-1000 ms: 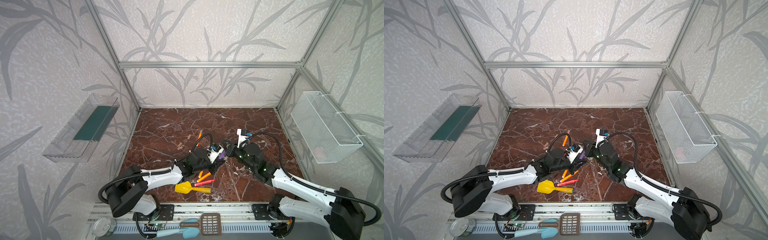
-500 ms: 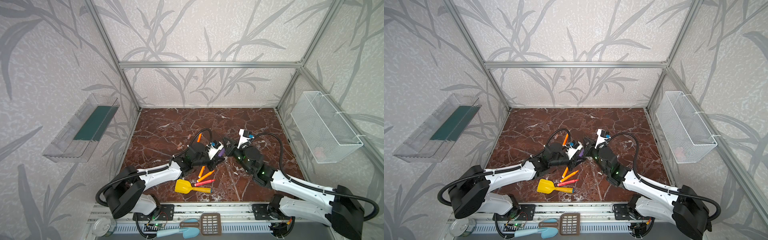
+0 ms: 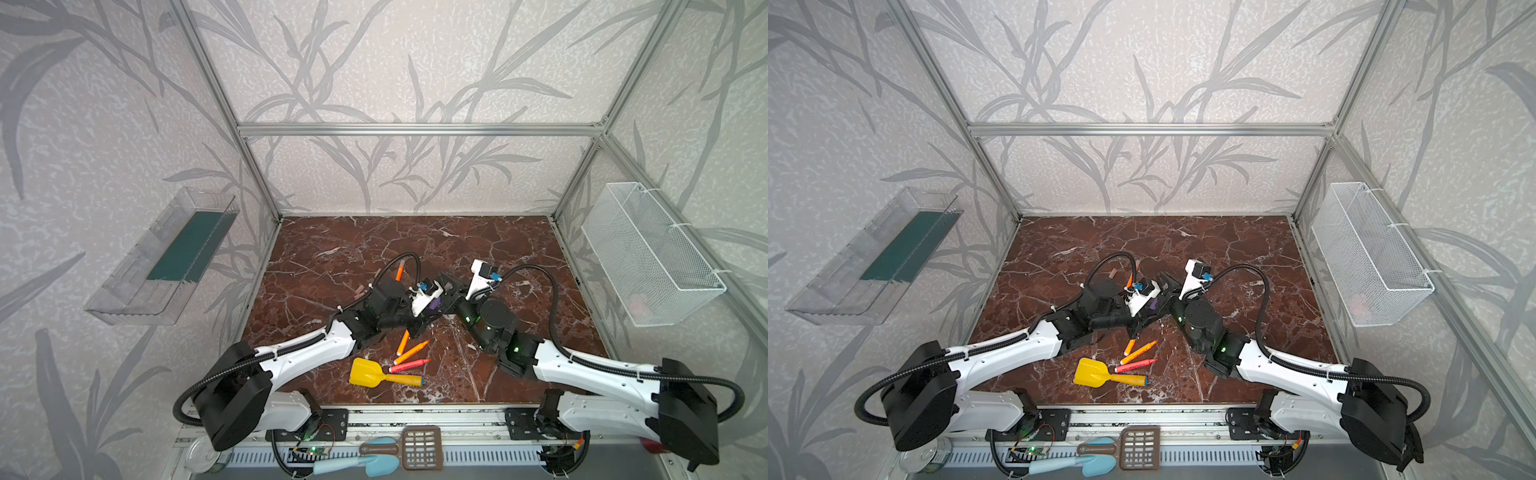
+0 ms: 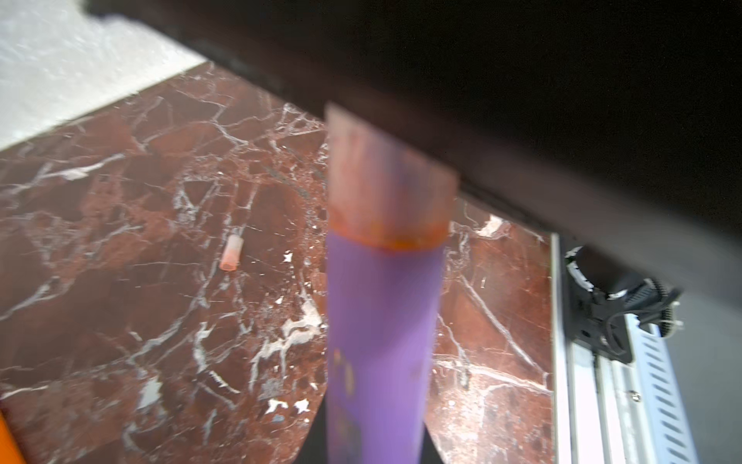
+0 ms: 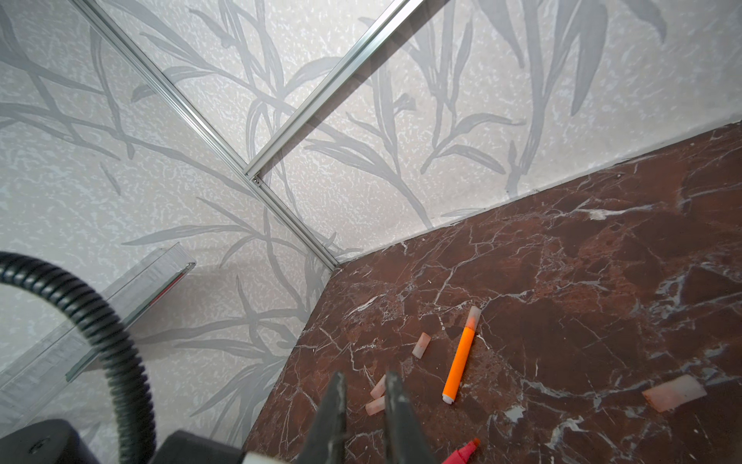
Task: Insert the pens into the pen caps
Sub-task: 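Lower the capped purple marker with the left gripper while the right arm withdraws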
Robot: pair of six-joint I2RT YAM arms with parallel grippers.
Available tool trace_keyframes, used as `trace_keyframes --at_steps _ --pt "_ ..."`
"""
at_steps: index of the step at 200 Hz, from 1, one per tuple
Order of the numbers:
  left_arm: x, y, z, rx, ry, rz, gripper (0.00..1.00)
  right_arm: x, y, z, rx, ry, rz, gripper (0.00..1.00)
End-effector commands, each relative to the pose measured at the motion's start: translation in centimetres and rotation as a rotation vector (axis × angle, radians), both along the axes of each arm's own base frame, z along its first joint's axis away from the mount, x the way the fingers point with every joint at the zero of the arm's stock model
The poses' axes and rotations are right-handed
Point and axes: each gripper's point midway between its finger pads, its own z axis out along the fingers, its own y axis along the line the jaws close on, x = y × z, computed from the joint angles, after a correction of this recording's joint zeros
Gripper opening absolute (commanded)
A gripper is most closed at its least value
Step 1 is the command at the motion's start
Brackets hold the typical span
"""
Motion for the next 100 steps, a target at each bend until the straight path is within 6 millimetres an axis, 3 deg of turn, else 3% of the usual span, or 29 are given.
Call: trace_keyframes --at_steps 1,41,74,87,100 --pt "9.5 5.3 13.0 -0.306 -0.259 0.484 0.0 -6.3 3.9 -8.0 -0.188 0.184 0.278 0.0" --pt "8.1 4.8 9.7 -0.289 -0.171 0.428 0.0 -5.2 -0.1 -6.3 -0.225 0.116 0.123 0.0" --pt "7.1 3.9 4.0 -0.25 -0.026 0.377 0.0 -4.5 -3.7 -4.8 -0.259 0.075 0.015 0.51" --pt "7.0 3.5 1.9 -0.232 0.025 0.372 0.0 -3.8 -5.7 -4.5 -0.261 0.074 -0.043 0.65" --pt "7.3 3.5 -0.3 -0.198 0.077 0.388 0.0 -3.0 -7.8 -4.3 -0.26 0.085 -0.094 0.72"
